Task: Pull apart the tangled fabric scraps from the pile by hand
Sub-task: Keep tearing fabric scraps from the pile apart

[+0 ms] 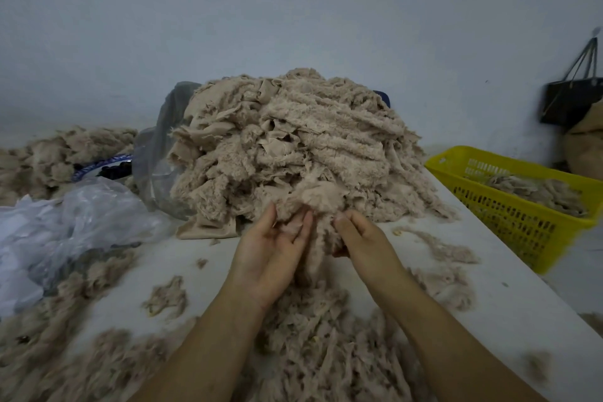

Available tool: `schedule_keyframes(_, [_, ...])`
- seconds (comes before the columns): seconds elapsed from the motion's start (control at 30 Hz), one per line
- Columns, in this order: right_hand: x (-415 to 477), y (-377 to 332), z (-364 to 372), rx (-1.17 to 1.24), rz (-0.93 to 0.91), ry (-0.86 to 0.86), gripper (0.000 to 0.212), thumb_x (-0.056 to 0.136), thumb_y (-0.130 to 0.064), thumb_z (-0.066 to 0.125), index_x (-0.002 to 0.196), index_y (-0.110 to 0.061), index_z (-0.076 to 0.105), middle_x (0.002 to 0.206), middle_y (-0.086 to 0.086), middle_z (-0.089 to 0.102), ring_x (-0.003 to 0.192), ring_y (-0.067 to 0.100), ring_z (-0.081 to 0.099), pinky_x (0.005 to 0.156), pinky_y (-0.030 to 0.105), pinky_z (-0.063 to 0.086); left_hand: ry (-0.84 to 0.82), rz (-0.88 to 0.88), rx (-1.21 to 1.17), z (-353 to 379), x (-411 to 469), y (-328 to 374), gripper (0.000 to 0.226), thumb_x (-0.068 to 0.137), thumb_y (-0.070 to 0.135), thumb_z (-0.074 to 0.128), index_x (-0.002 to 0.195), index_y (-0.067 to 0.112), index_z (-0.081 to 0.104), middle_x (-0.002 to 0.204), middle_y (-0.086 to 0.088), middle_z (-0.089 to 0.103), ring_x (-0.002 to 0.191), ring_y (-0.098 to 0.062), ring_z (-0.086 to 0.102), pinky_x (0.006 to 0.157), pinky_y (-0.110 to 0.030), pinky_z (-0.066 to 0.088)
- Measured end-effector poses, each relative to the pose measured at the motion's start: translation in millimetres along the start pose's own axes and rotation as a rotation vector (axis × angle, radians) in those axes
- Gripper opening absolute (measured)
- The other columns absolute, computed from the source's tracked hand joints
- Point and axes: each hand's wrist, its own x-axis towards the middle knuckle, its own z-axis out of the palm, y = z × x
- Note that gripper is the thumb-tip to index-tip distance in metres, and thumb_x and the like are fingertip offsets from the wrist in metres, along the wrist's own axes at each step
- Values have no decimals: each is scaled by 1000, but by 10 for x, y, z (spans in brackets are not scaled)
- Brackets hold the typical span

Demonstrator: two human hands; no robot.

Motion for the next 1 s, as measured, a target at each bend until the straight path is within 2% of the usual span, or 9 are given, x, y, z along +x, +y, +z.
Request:
schedule_keyframes(0.1, [33, 5, -63, -20, 60, 182, 33, 102, -35, 46, 77, -14, 45, 57, -8, 43, 53, 12, 38, 57, 30, 38, -7, 49, -52, -46, 26, 98, 27, 102, 28, 47, 113, 9, 62, 106, -8, 73, 87, -18, 74, 73, -29, 57])
schedule_keyframes(0.2, [71, -20, -241, 108, 80, 455, 32, 99, -30, 47, 71, -17, 40, 60, -3, 36, 56, 15, 30, 54, 31, 29, 7, 109, -78, -95, 31, 222, 24, 96, 30, 52, 86, 12, 66, 82, 0, 65, 62, -12, 63, 56, -21, 51])
schedule_keyframes(0.27, [42, 1, -304, 7, 21, 426, 42, 100, -34, 47, 64, -14, 38, 52, -6, 36, 51, 15, 32, 48, 25, 33, -24, 124, -67, -96, 31, 228, 28, 91, 29, 55, 72, 12, 68, 74, 2, 64, 57, -9, 59, 53, -18, 47])
schedule_keyframes(0.4, [8, 20, -224, -280, -175, 279, 79, 90, -71, 36, 69, 3, 51, 71, 10, 50, 65, 19, 50, 63, 27, 44, -107, 76, 75, -33, -21, 173, 34, 91, 35, 56, 105, 7, 69, 102, -11, 71, 89, -20, 70, 86, -29, 56])
schedule_keyframes(0.47, [20, 0, -186, -258, -217, 164, 77, 80, -87, 32, 88, -18, 66, 97, -3, 54, 89, 10, 57, 75, 17, 43, -111, 26, 123, 1, -55, 155, 40, 90, 41, 60, 105, 6, 70, 103, -12, 70, 98, -23, 68, 97, -36, 54])
schedule_keyframes(0.57, [-37, -43, -31, -103, -80, -166, 55, 66, -96, 41, 112, -66, 49, 120, -29, 55, 104, -11, 58, 79, 13, 46, -134, 8, 236, 48, -93, 87, 40, 90, 44, 59, 81, 9, 76, 85, -7, 70, 83, -19, 69, 82, -35, 59])
schedule_keyframes(0.7, [-82, 9, 153, -53, -59, -361, 27, 79, -71, 60, 106, -63, 60, 111, -29, 68, 101, -5, 66, 80, 13, 52, -73, 84, 604, 128, -127, -34, 41, 95, 38, 52, 77, 8, 73, 87, -17, 68, 78, -28, 68, 71, -35, 58])
schedule_keyframes(0.87, [-7, 25, 2, -14, -23, -129, 14, 98, -23, 59, 103, -35, 66, 92, -15, 74, 87, 4, 70, 71, 15, 54, 116, 370, 958, 20, -42, -48, 21, 97, 29, 59, 83, 14, 63, 87, -23, 64, 83, -30, 64, 77, -46, 54])
schedule_keyframes(1.0, [18, -48, -93, 385, 11, -56, 19, 100, -17, 52, 110, -9, 67, 88, 6, 76, 84, 23, 72, 68, 23, 56, 6, 208, 1094, -33, -30, -64, 34, 83, 58, 65, 106, 33, 64, 100, 8, 71, 82, -6, 69, 69, -27, 49])
